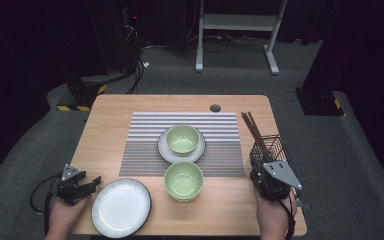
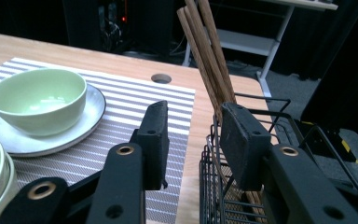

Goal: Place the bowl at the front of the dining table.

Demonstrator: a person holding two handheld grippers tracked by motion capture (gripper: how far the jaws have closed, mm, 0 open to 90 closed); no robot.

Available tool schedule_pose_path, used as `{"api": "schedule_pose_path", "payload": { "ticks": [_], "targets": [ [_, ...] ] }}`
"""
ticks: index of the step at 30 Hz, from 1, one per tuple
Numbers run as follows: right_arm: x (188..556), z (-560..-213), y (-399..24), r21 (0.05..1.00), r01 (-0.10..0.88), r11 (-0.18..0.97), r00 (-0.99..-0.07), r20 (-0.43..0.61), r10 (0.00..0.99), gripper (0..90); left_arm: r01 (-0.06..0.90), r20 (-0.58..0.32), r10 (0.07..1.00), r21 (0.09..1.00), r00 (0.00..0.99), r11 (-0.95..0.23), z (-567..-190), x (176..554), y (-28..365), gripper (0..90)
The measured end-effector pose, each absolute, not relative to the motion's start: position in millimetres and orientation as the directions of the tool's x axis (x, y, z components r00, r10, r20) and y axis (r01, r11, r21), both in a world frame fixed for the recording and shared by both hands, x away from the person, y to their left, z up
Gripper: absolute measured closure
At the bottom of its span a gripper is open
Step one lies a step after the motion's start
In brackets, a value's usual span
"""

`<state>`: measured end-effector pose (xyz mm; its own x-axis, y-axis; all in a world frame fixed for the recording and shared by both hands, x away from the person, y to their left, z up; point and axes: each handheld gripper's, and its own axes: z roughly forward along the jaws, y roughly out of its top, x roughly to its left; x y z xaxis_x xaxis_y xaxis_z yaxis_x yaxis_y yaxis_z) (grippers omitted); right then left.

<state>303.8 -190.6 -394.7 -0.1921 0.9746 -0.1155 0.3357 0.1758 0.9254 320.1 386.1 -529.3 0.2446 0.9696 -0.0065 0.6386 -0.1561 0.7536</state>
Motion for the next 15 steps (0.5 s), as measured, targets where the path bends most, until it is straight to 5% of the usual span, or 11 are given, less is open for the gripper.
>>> {"api": "schedule_pose_path", "payload": {
  "ticks": [15],
  "targets": [
    [305.8, -399.4, -194.5, 0.908, 0.368, 0.203, -0.191, -0.139, 0.972, 75.4, 0.638, -0.004, 0.970, 0.754, 0.244, -0.157, -529.3, 319.9, 386.0, 32.7]
  ]
}}
